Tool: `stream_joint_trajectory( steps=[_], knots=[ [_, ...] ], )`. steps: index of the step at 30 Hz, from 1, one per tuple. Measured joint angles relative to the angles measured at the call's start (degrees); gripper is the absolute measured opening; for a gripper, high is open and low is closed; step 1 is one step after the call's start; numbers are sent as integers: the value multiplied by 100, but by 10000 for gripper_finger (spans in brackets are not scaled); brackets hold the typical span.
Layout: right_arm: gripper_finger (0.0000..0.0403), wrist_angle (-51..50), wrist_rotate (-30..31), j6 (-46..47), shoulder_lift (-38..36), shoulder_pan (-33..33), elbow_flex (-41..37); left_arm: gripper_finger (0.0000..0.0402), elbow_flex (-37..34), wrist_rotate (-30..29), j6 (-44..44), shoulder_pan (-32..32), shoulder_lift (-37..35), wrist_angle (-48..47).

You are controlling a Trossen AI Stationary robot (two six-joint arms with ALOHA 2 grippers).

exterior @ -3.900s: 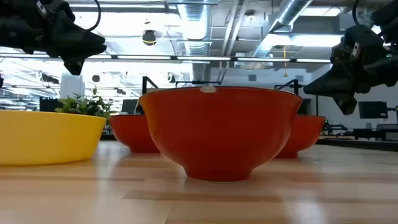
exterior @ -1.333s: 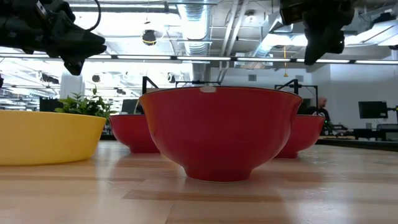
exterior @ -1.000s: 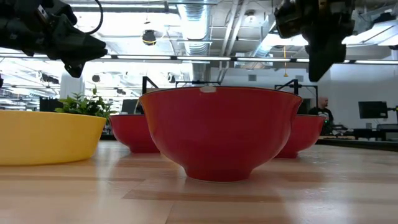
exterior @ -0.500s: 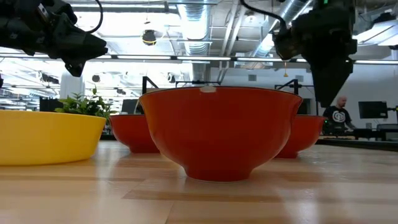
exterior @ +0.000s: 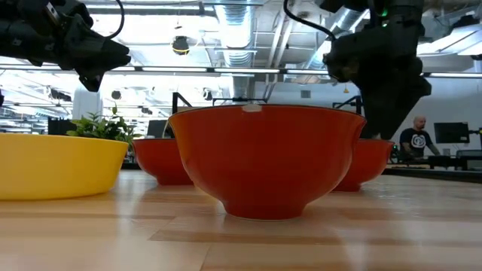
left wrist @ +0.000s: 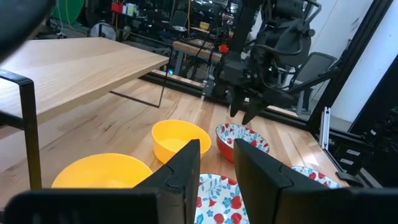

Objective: Pick & Place Mini bowls
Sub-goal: Put the top right white patterned bowl on the shelf

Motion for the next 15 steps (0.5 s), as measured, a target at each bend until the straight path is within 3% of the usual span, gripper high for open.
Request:
stream_joint_trajectory(
  steps=[8, 15],
  knots=[
    [193, -100, 198, 878, 6, 14, -10, 97, 0, 2, 0, -1, 1, 40],
    [190, 433, 145, 1422, -12, 14, -498, 97, 0, 2, -9, -1, 1, 45]
  ],
)
